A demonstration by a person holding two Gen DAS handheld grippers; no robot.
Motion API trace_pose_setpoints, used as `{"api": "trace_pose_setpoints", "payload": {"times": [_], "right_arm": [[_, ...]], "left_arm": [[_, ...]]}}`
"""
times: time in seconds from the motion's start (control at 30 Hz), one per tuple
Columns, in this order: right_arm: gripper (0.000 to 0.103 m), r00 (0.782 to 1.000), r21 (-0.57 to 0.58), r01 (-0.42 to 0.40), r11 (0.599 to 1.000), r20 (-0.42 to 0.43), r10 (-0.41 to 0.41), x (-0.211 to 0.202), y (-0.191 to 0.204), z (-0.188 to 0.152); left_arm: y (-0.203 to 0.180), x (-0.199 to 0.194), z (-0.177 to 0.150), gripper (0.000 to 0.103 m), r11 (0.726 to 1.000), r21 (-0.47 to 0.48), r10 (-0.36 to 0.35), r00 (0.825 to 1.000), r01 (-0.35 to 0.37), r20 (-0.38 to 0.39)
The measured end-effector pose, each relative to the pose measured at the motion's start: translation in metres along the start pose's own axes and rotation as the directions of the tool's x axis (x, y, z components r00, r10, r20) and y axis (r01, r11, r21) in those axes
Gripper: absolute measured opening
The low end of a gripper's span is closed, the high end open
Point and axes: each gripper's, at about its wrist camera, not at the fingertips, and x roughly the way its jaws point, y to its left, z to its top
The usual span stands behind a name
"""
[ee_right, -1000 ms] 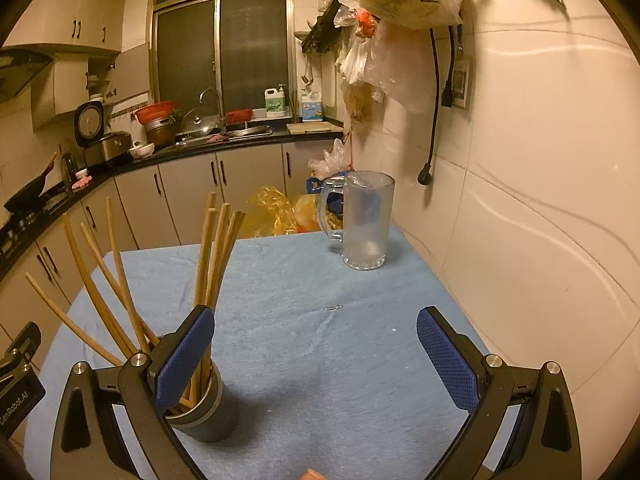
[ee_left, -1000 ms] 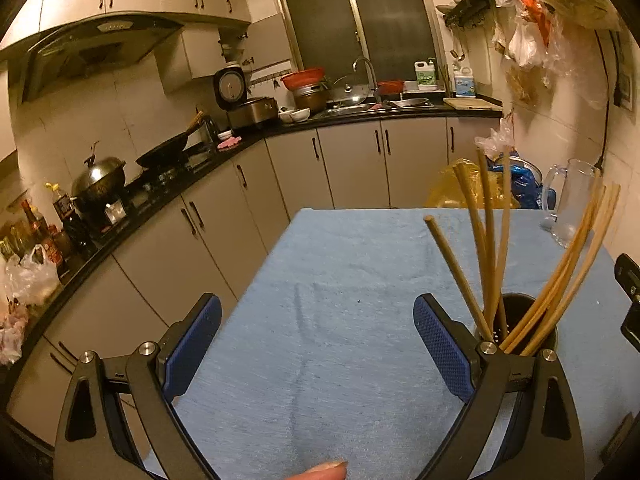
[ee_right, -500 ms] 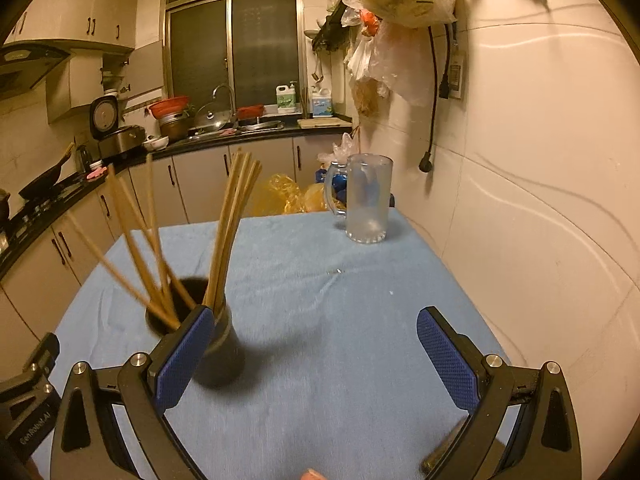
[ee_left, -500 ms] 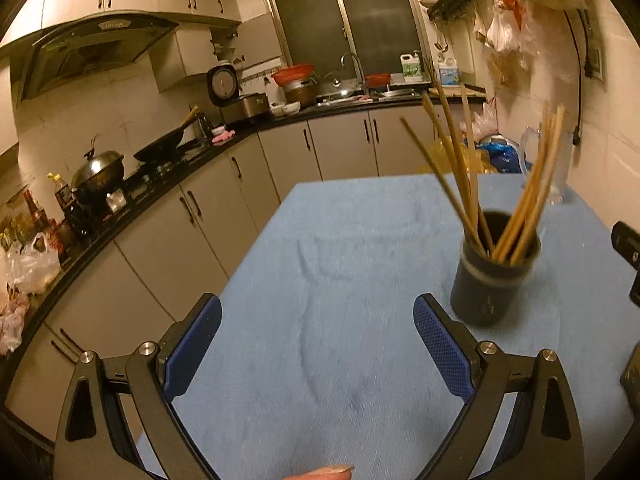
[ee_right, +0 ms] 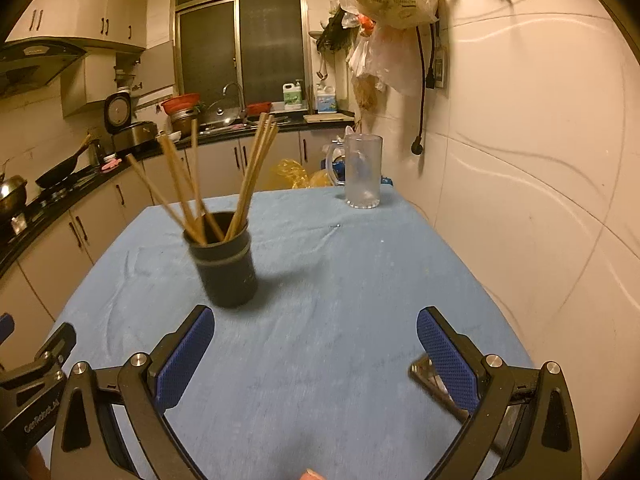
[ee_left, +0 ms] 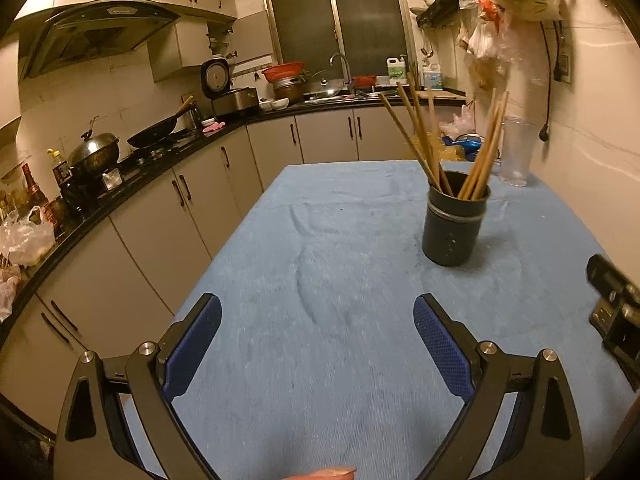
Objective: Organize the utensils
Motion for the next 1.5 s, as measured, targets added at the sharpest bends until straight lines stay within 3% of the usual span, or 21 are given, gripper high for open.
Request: {"api": "trace_pose_setpoints", "payload": {"times": [0.4, 1.5], "right_arm": [[0.103, 0.999, -0.045, 0.001, 0.999, 0.033, 0.001, -0.045, 0.011, -0.028], [0.103, 1.0, -0.054, 0.01, 0.998, 0.006, -0.009, -0.039, 0.009, -0.035]], "left_arm": [[0.02, -0.045, -0.022, 0.097, 0.998, -0.063, -0.015, 0.999, 0.017, 0.031], [0.013, -0.038, -0.032, 0.097, 0.998, -0.057, -0.015, 1.0, 0.015, -0.003]]}}
